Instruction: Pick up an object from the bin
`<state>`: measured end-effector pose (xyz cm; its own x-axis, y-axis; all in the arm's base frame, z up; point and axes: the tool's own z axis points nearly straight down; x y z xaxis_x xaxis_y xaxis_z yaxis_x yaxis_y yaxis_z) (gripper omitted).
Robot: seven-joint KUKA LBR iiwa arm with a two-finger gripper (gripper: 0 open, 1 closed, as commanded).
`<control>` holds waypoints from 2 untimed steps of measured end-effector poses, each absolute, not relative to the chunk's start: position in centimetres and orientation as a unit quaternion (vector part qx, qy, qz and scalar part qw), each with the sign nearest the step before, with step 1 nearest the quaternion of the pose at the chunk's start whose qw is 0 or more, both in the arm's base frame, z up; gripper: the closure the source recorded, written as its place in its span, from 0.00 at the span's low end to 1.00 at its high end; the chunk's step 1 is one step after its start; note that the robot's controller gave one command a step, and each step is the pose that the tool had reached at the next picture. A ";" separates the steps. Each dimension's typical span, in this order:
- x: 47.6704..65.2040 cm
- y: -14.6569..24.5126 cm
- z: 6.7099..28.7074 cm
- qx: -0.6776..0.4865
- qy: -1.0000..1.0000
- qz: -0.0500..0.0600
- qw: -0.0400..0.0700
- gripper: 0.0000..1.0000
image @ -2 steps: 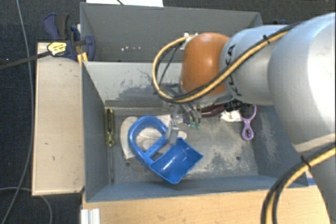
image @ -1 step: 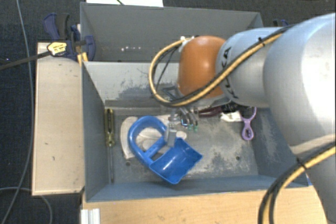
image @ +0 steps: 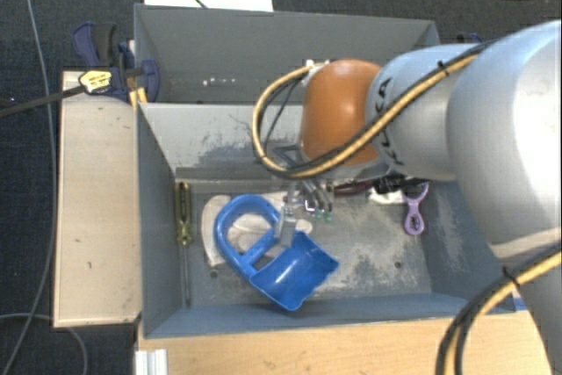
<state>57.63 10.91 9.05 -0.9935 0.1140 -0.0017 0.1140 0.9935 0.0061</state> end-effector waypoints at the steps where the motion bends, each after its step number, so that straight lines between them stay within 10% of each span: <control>1: 57.5 10.9 9.0 0.004 1.000 0.002 0.001 0.00; 2: 55.7 9.1 10.0 -0.030 1.000 0.003 0.004 0.00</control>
Offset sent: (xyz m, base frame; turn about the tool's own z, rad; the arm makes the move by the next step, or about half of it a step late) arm -0.0327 -0.0279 0.0140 0.0437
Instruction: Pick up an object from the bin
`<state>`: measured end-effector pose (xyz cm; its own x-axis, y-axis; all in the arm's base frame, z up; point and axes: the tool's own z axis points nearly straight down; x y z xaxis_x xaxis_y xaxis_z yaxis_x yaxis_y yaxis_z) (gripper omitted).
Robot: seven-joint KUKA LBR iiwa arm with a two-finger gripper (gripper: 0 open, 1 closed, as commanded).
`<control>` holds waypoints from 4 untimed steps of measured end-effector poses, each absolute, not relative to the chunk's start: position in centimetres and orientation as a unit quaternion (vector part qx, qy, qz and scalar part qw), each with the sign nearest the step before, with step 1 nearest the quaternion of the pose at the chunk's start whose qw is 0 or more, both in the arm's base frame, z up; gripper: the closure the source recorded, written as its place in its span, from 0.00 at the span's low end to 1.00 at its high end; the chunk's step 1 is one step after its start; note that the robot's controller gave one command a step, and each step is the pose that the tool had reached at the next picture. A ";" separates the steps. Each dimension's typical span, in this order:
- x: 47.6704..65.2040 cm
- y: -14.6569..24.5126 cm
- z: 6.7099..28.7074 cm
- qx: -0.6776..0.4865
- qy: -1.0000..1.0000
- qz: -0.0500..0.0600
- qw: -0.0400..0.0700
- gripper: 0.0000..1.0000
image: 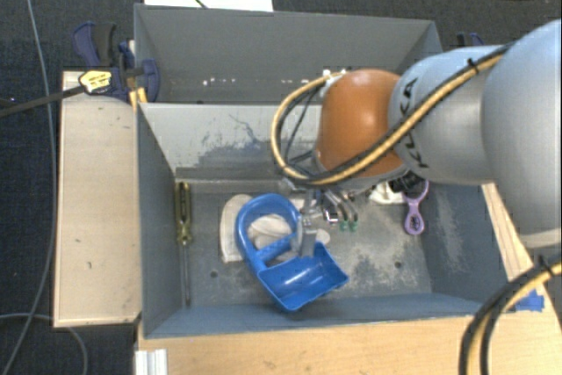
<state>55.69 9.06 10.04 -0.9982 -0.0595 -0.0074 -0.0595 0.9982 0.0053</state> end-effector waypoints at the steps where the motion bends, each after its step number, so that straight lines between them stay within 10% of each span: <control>1: 57.3 10.9 8.3 -0.034 0.999 0.003 0.004 0.00; 2: 56.8 11.4 8.1 -0.072 0.997 0.003 0.007 0.00; 3: 53.3 12.0 7.9 0.028 0.999 0.009 0.031 1.00; 4: 53.4 11.9 8.0 0.029 0.999 0.009 0.031 1.00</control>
Offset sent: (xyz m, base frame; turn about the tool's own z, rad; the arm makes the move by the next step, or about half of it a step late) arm -0.0147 0.0332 -0.0304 0.1274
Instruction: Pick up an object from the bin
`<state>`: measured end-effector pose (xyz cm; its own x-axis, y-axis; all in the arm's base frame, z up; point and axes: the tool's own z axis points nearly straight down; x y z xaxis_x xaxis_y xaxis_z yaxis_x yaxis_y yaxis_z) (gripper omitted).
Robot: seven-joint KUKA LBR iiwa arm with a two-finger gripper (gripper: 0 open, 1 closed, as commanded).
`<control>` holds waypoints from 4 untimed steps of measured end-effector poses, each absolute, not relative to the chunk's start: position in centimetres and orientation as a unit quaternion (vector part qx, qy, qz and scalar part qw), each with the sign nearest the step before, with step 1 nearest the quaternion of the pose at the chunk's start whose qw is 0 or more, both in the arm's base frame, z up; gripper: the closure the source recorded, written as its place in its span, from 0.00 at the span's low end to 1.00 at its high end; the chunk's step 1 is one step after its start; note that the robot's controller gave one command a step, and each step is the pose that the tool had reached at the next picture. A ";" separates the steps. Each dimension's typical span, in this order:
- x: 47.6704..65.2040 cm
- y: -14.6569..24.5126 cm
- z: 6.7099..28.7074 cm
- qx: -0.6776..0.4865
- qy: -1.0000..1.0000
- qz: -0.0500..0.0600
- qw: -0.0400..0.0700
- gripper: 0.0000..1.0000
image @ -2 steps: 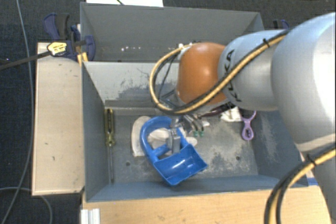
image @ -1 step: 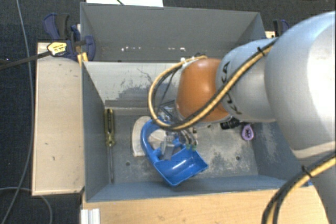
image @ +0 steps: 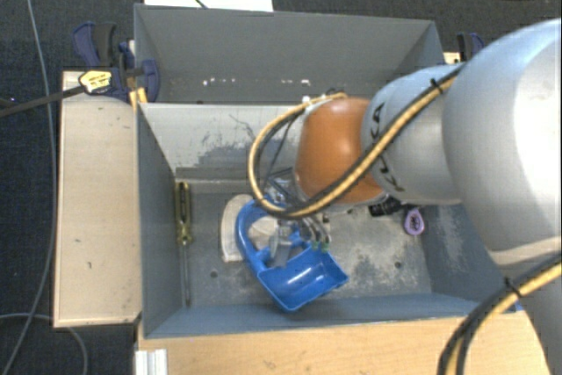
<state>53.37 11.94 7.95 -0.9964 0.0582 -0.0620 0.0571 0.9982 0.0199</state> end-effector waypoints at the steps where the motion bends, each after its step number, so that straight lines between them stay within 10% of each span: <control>1: 53.4 11.9 8.0 0.029 0.999 0.009 0.031 1.00; 4: 56.2 15.5 7.1 -0.010 0.999 0.010 0.039 1.00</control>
Offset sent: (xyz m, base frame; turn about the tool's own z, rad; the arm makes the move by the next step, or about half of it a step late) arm 0.0183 0.0329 -0.0095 -0.0832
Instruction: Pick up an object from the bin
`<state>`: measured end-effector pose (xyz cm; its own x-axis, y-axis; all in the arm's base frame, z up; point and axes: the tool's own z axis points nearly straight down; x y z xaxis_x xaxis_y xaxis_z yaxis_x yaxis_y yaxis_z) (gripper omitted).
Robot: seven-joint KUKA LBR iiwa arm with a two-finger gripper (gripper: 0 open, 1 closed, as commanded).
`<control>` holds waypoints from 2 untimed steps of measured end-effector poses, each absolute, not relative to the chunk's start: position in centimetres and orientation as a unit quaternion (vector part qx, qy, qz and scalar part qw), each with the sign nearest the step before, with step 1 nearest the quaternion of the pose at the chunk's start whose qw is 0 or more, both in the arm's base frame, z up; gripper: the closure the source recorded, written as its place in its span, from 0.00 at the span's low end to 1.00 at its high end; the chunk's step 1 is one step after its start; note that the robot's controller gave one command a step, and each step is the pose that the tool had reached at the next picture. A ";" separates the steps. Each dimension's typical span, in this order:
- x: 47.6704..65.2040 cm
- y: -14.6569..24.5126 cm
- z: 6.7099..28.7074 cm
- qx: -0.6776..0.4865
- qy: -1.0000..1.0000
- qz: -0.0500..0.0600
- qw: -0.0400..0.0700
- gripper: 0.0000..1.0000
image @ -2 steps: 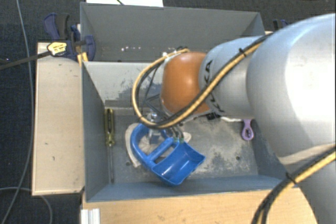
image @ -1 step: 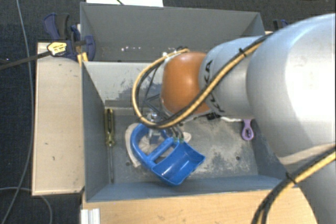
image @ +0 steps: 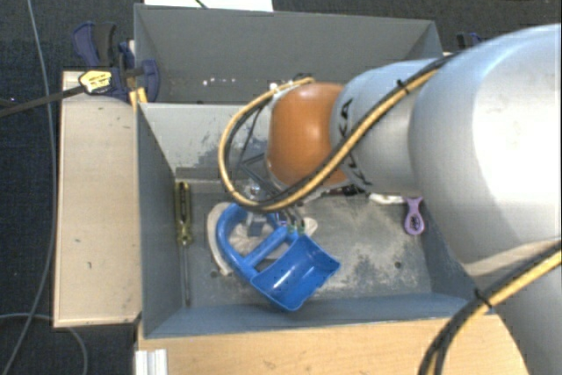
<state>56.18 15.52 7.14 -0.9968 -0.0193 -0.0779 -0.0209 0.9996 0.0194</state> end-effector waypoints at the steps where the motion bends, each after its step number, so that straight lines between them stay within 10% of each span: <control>1: 56.1 15.4 7.2 -0.007 0.999 0.010 0.038 1.00; 2: 55.8 15.7 8.9 0.002 0.999 0.010 0.037 1.00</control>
Offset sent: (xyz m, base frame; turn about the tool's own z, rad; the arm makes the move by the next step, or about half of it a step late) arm -0.0055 0.0087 0.0547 0.0434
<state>55.76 15.68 8.88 -0.9972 0.0054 -0.0743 0.0039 0.9998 0.0204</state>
